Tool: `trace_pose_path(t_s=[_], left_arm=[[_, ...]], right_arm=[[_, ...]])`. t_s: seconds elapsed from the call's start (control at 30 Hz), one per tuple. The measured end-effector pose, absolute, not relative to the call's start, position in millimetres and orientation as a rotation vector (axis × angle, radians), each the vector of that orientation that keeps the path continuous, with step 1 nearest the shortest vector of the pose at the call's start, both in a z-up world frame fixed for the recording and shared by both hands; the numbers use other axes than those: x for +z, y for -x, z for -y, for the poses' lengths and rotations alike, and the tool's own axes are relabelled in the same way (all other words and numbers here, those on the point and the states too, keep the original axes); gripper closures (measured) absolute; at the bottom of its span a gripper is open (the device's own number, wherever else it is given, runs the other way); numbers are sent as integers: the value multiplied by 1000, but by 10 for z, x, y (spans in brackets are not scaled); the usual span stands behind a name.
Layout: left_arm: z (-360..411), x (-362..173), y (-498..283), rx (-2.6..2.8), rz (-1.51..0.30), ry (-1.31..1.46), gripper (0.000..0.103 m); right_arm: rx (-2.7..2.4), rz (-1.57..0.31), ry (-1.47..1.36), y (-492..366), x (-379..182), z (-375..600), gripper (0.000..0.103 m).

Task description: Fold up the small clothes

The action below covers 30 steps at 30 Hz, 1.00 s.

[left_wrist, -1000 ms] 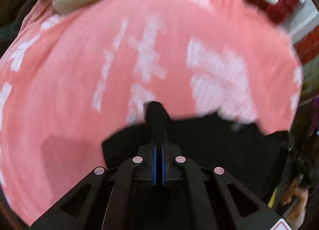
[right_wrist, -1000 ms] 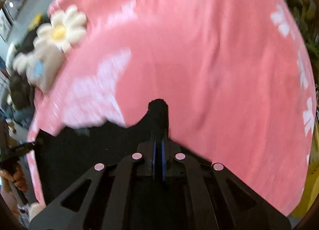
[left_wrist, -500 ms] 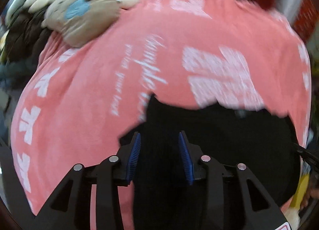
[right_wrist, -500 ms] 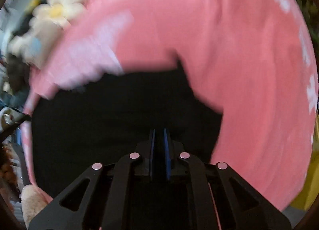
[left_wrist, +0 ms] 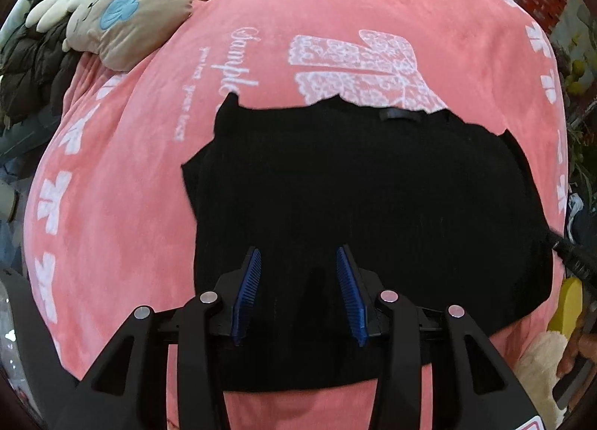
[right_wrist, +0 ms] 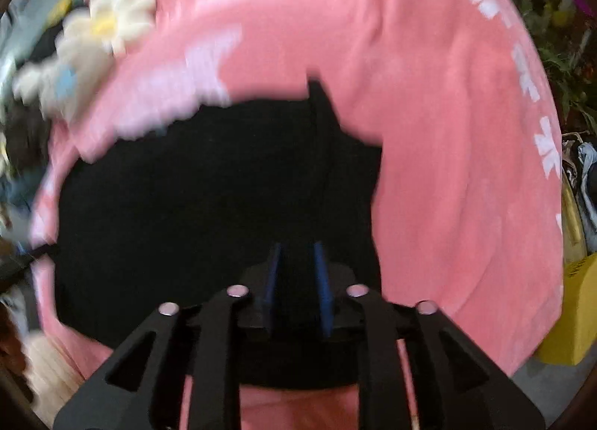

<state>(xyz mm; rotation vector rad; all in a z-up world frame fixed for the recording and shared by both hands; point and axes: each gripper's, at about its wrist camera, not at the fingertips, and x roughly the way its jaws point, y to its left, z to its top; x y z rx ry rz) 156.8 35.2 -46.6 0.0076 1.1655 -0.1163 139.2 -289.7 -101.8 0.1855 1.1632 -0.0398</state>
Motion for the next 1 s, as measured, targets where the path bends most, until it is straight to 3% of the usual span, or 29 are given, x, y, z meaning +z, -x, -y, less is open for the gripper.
trace_pose_path(t_s=[0.13,0.27,0.4,0.5,0.6,0.83,1.0], left_arm=[[-357,-510,-1462,-120,-1195,-2,63],[-365,-519,-1332,-107,-1190,-42,61],[-408,-597,-1249,-108,-1217,-30,56],[-477,-694,-1208,-108,-1226,6,45],[-583,-985,-1229,-81,-1294,29,44],[-817,-709,-1068,-110,-1204,158,40],[-1150,-1043,-1054,-86,-1291,380,37]], right_arm=[[-48,-1148,-177,-1222,-942,2936,83],[-78,-1124,-194,-1073,-857,3009,63],[-110,-1167,-221,-932,-970,3131,63],[-120,-1208,-251,-877,-1091,3163,63],[-148,-1275,-254,-883,-1288,3124,62],[-137,-1122,-258,-634,-880,3102,62],[-91,-1083,-329,-516,-919,3188,55]])
